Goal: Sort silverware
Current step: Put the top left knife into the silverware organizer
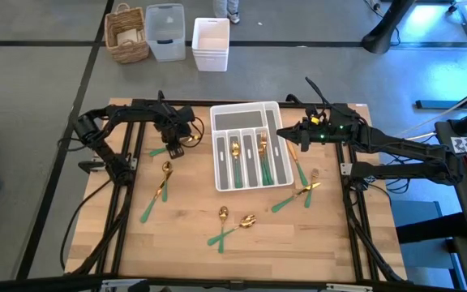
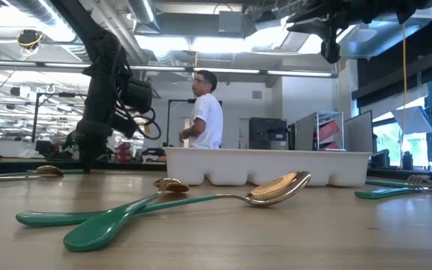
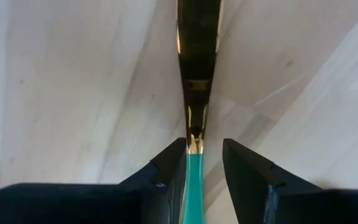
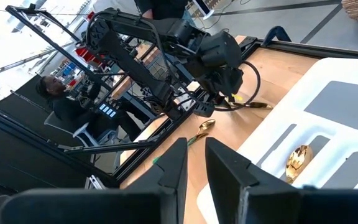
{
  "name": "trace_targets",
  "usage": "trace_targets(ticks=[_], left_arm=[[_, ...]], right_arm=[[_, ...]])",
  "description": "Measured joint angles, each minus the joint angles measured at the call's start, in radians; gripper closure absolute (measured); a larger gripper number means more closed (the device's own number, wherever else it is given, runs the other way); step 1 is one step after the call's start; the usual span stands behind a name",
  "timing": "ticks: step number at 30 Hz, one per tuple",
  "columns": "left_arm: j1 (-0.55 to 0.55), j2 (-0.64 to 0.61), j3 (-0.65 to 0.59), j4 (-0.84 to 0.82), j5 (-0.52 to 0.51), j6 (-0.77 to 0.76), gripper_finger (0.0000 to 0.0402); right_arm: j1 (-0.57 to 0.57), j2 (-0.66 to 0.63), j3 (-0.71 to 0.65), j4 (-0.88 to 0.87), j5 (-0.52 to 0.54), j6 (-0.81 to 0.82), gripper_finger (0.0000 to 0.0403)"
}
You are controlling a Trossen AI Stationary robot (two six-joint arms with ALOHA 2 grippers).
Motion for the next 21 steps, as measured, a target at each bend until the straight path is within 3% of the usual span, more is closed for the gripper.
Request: trace_targets(ticks=[12, 21], left_arm=[[0.001, -0.044, 0.001, 0.071, -0.005, -0.013, 0.0302], [0.001, -0.044, 0.001, 0.022, -0.008, -0.002, 0.0302]], right_arm=[[0.0, 0.0, 0.0, -0.036, 0.0, 0.0, 0.0343], [0.0, 0.0, 0.0, -0.044, 0.0, 0.001, 0.0343]])
